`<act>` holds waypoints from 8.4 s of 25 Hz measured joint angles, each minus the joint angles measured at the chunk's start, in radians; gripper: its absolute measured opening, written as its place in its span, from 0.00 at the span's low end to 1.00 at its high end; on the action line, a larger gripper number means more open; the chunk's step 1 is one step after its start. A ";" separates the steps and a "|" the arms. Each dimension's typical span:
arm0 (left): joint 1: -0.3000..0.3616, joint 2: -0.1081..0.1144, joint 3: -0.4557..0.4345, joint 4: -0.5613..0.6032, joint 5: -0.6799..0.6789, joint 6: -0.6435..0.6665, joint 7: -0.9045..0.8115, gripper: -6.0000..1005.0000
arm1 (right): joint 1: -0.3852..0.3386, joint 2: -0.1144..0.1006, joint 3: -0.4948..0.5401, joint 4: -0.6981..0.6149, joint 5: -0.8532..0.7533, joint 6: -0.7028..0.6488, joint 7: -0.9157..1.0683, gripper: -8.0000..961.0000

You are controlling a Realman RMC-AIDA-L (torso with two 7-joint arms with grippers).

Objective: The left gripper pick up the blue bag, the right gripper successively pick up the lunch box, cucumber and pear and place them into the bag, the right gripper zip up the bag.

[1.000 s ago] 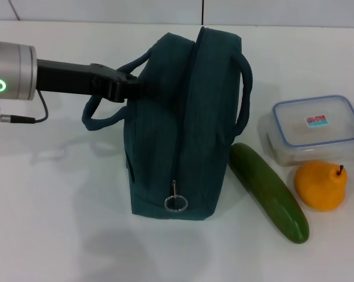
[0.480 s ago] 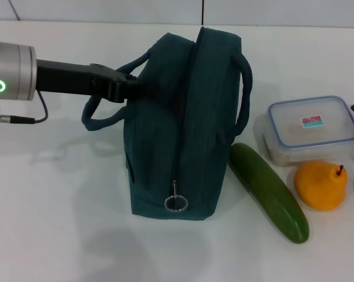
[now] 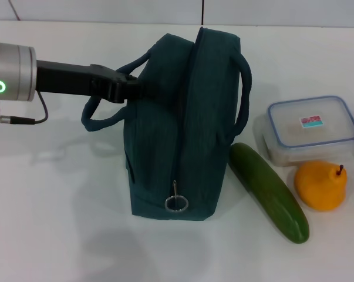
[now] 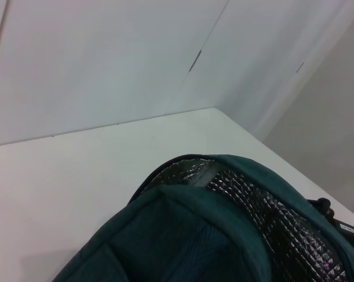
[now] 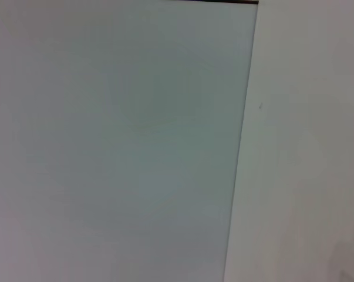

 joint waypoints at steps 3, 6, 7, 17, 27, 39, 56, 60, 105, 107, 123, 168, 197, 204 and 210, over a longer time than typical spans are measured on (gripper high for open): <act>0.002 0.000 0.000 0.000 0.000 0.000 0.000 0.06 | 0.002 0.000 -0.004 -0.002 -0.002 0.000 -0.003 0.24; 0.004 -0.001 0.000 0.000 -0.001 0.000 0.001 0.06 | 0.006 0.000 -0.007 -0.005 -0.004 -0.002 -0.007 0.19; 0.004 -0.001 0.000 0.000 -0.001 0.000 0.001 0.06 | 0.007 0.000 -0.006 -0.004 -0.004 -0.002 -0.006 0.18; 0.003 -0.001 0.000 0.000 -0.002 -0.002 0.003 0.06 | 0.011 0.002 0.005 0.006 0.004 -0.004 0.091 0.10; 0.000 -0.002 0.005 0.000 -0.012 -0.003 0.000 0.06 | 0.003 0.002 0.039 0.052 0.006 -0.097 0.202 0.10; 0.004 -0.003 0.007 -0.002 -0.044 -0.003 0.001 0.06 | -0.007 0.001 0.099 0.079 0.007 -0.199 0.285 0.10; 0.027 -0.007 0.145 0.020 -0.139 -0.086 0.054 0.06 | 0.036 0.001 0.236 0.135 0.002 -0.400 0.313 0.10; 0.035 -0.007 0.190 0.075 -0.139 -0.108 0.056 0.06 | 0.057 0.001 0.255 0.136 0.002 -0.447 0.316 0.10; 0.045 -0.004 0.391 0.245 -0.020 -0.307 -0.049 0.06 | 0.294 0.002 0.316 0.195 -0.171 -0.228 0.251 0.10; 0.038 -0.003 0.389 0.244 -0.017 -0.310 -0.062 0.06 | 0.273 0.002 0.314 0.197 -0.174 -0.228 0.244 0.10; 0.012 0.001 0.388 0.243 0.006 -0.307 -0.150 0.06 | 0.186 0.001 0.304 0.153 -0.291 -0.170 0.199 0.10; -0.070 0.005 0.306 0.058 -0.167 -0.139 -0.160 0.06 | 0.278 0.001 0.396 0.102 -0.665 -0.176 -0.043 0.15; -0.085 0.010 0.174 0.047 -0.108 -0.155 -0.155 0.06 | 0.209 -0.006 0.405 -0.087 -0.691 -0.344 -0.267 0.35; -0.081 0.006 0.152 0.000 -0.098 -0.162 -0.125 0.06 | 0.071 -0.012 0.407 -0.215 -0.577 -0.589 -0.547 0.36; -0.078 0.003 0.140 -0.021 -0.105 -0.184 -0.115 0.06 | -0.076 -0.012 0.403 -0.206 -0.353 -0.633 -0.826 0.37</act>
